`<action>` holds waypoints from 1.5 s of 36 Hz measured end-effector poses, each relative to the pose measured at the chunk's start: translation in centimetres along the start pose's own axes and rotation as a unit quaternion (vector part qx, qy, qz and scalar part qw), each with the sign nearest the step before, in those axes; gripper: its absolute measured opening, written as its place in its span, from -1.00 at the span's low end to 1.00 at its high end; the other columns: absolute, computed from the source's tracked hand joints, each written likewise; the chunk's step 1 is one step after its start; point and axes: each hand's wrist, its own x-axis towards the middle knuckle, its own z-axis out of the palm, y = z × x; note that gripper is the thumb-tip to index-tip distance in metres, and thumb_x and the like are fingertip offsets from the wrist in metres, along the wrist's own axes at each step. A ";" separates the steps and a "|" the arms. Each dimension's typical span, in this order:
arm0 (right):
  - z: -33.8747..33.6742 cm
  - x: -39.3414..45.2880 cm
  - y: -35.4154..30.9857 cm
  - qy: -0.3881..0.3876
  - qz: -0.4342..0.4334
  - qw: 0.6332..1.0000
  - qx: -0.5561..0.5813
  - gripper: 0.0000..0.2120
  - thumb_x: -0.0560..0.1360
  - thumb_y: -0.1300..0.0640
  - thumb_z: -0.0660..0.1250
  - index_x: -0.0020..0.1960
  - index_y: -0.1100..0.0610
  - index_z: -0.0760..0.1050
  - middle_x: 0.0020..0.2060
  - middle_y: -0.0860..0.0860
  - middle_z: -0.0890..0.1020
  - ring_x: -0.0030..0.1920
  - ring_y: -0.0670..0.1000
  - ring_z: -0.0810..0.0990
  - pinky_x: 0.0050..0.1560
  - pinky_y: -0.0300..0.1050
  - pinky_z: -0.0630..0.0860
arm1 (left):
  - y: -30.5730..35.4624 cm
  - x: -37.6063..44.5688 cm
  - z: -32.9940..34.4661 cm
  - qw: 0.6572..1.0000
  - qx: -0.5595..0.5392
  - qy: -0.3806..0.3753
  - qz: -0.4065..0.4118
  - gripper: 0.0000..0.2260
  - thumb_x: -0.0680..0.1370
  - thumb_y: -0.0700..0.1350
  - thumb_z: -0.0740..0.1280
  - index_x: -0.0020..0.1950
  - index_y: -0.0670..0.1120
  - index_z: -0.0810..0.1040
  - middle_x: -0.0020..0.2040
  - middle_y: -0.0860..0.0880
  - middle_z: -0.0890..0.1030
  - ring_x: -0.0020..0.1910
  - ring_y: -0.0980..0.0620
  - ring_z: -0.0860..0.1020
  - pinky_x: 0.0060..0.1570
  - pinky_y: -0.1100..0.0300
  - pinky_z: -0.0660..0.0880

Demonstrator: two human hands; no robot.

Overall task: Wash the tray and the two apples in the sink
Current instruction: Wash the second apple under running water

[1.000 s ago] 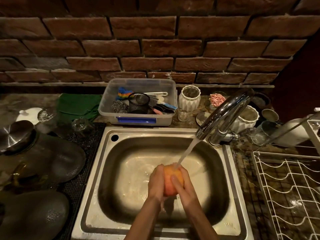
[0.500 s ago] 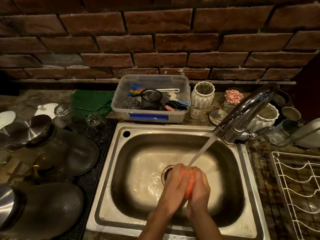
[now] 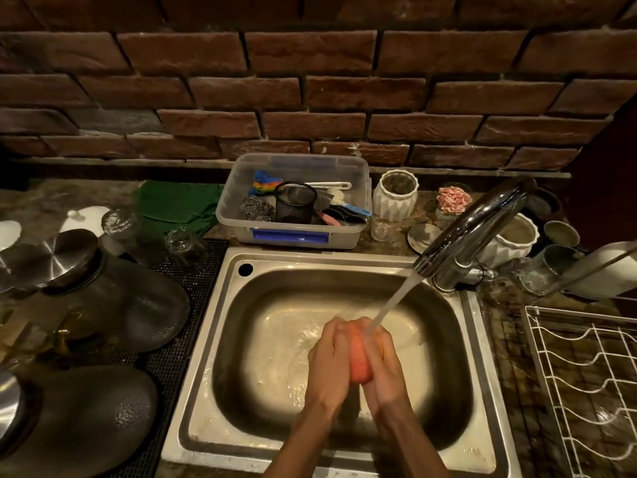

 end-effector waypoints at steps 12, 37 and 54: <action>0.2 0.8 0.3 0.084 -0.053 0.995 0.010 -0.80 0.65 0.05 0.25 0.06 -0.11 0.65 -0.10 -0.01 0.75 -0.13 -0.04 0.72 -0.20 -0.23 0.61 | -0.7 -0.7 0.7 0.995 0.083 -0.017 0.052 -0.45 0.52 0.46 0.02 0.41 0.24 0.37 0.27 0.22 0.55 0.28 0.21 0.52 0.31 0.20 0.48; -2.1 0.3 1.0 -0.068 -0.052 0.967 -0.240 -0.38 0.57 -0.17 0.23 0.60 -0.17 0.19 0.47 -0.12 0.40 0.42 -0.03 0.48 0.43 0.08 0.47 | -0.5 0.4 -0.4 0.988 -0.073 0.023 -0.135 -0.75 0.66 0.19 0.14 0.12 0.15 0.56 0.06 0.00 0.65 -0.17 0.02 0.70 -0.32 0.21 0.61; 1.2 0.5 -2.6 0.145 -0.013 0.988 0.061 -0.79 0.67 0.03 0.20 0.19 0.01 0.58 0.07 0.11 0.69 0.06 0.11 0.68 -0.03 0.02 0.65 | 1.2 -1.8 1.6 0.997 -0.015 -0.077 0.007 -0.56 0.58 0.30 0.14 0.47 0.43 0.17 0.33 0.25 0.47 0.28 0.26 0.49 0.27 0.26 0.49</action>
